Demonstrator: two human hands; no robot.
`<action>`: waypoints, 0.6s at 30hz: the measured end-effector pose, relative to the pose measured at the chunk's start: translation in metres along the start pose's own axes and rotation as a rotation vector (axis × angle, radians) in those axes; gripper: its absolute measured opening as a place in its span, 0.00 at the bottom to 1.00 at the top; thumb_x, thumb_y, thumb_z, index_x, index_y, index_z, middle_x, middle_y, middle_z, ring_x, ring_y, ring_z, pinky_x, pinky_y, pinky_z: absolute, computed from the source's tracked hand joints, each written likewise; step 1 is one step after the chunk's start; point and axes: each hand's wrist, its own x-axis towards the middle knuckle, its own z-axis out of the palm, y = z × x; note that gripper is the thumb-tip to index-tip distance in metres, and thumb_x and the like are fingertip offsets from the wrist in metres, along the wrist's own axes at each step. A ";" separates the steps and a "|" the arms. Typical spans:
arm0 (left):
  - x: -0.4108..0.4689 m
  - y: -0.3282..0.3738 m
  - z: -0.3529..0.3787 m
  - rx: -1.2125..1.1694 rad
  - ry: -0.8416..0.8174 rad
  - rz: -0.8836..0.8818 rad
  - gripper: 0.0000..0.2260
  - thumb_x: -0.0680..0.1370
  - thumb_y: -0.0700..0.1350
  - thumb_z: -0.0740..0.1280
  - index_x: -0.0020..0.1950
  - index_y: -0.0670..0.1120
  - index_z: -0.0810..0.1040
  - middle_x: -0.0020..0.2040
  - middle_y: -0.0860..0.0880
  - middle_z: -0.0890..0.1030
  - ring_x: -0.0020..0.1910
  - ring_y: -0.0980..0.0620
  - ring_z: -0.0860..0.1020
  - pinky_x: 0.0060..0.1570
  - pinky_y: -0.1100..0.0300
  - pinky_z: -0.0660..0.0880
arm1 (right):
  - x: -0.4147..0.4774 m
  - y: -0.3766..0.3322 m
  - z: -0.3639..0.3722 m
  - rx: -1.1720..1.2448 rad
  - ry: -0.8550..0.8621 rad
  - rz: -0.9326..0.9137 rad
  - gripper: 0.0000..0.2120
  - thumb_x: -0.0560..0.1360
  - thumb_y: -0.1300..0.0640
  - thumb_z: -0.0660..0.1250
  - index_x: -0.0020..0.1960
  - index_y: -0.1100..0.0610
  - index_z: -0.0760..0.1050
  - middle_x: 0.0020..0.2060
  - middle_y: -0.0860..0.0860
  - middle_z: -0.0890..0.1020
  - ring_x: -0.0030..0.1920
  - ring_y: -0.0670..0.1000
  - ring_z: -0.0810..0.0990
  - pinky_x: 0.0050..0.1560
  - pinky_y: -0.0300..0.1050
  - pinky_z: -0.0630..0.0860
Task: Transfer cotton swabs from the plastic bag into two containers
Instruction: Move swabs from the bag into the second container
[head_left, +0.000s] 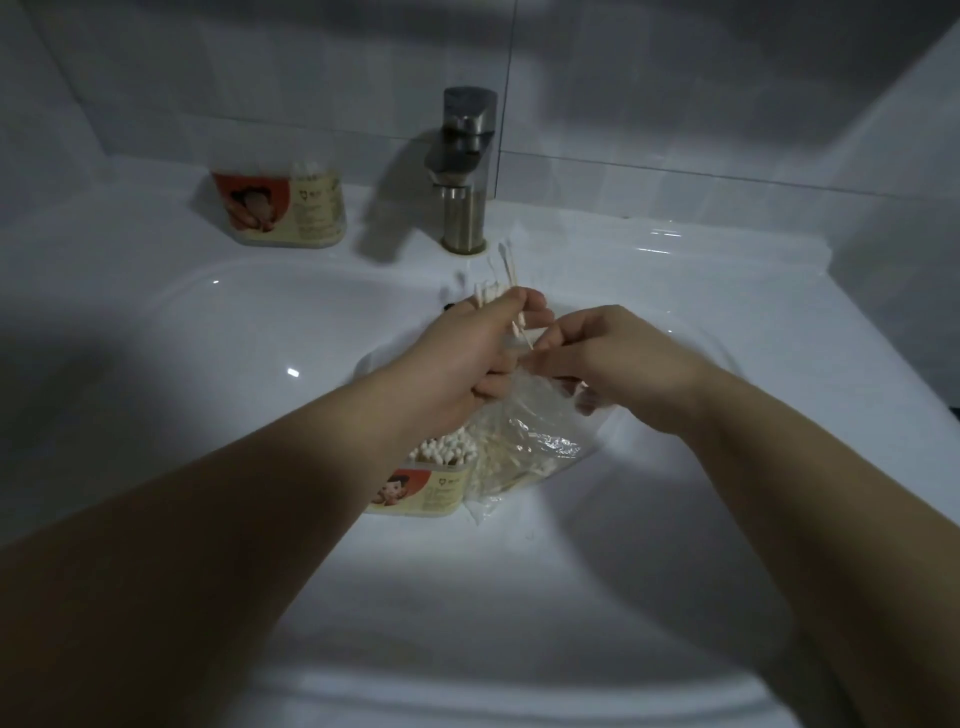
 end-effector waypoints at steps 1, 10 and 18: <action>0.001 0.002 -0.001 -0.031 0.019 0.018 0.09 0.87 0.47 0.59 0.51 0.48 0.76 0.53 0.50 0.84 0.24 0.58 0.58 0.22 0.66 0.51 | 0.000 0.001 0.000 -0.024 -0.004 0.022 0.07 0.72 0.56 0.76 0.38 0.56 0.80 0.29 0.52 0.76 0.30 0.49 0.73 0.32 0.43 0.72; 0.008 -0.001 -0.008 0.078 0.146 0.080 0.08 0.86 0.43 0.57 0.53 0.48 0.76 0.34 0.52 0.68 0.22 0.58 0.61 0.22 0.64 0.57 | 0.002 -0.001 0.001 0.162 0.146 -0.067 0.07 0.77 0.57 0.71 0.40 0.55 0.82 0.34 0.51 0.83 0.32 0.49 0.78 0.29 0.44 0.73; 0.009 0.000 -0.002 0.395 0.311 0.271 0.11 0.83 0.49 0.62 0.45 0.52 0.82 0.29 0.56 0.75 0.29 0.56 0.71 0.32 0.58 0.66 | 0.004 -0.002 0.007 0.394 0.245 -0.134 0.05 0.77 0.72 0.68 0.51 0.67 0.81 0.32 0.55 0.83 0.31 0.52 0.82 0.36 0.43 0.82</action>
